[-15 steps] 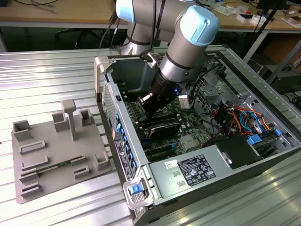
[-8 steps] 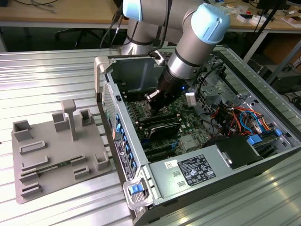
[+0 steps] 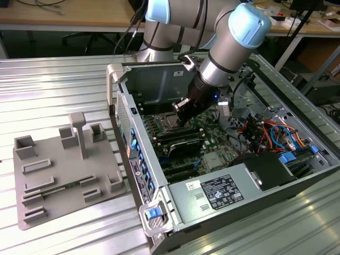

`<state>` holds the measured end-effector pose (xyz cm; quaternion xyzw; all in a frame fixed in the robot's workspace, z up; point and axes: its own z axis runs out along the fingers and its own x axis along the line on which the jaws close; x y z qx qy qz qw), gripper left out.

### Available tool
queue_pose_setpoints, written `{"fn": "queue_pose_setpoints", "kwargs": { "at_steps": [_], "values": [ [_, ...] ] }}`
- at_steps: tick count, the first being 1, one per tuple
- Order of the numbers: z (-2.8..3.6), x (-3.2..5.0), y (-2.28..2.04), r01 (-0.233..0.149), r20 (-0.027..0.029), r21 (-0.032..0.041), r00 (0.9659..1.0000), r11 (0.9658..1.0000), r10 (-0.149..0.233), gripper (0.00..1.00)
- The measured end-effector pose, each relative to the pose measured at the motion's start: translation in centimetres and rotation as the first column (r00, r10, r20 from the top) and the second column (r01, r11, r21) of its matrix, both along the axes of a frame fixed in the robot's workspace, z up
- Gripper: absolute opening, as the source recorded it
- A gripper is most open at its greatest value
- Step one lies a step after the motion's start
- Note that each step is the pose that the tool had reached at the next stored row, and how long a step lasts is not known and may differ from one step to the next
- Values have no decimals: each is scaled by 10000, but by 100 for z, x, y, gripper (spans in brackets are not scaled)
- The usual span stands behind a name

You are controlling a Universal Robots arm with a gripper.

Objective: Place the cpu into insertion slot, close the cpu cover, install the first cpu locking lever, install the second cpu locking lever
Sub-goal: 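Install the second cpu locking lever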

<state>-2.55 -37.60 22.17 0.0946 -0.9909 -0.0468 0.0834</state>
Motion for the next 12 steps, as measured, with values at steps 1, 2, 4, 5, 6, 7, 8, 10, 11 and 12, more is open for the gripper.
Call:
{"fn": "queue_pose_setpoints", "kwargs": {
  "at_steps": [1, 2, 4, 5, 6, 7, 8, 10, 11, 12],
  "values": [
    [33, 4, 3, 0, 0, 0, 10000, 10000, 0, 11],
    [83, 8, 5, 0, -1, -1, 10000, 10000, 0, 11],
    [175, 10, 5, 2, -2, 0, 10000, 10000, -2, 11],
    [190, 11, 5, 0, -1, -1, 10000, 10000, 0, 11],
    [191, 11, 6, 0, 0, 3, 10000, 10000, 0, 11],
    [191, 11, 6, 0, 0, 3, 10000, 10000, 0, 11],
    [192, 11, 5, 0, -1, 2, 10000, 10000, 0, 11],
    [194, 11, 5, 0, -1, 1, 10000, 10000, 0, 11],
    [195, 11, 5, 1, -1, 0, 10000, 10000, -1, 11],
    [195, 11, 5, 0, -1, 0, 10000, 10000, 0, 11]
  ]
}}
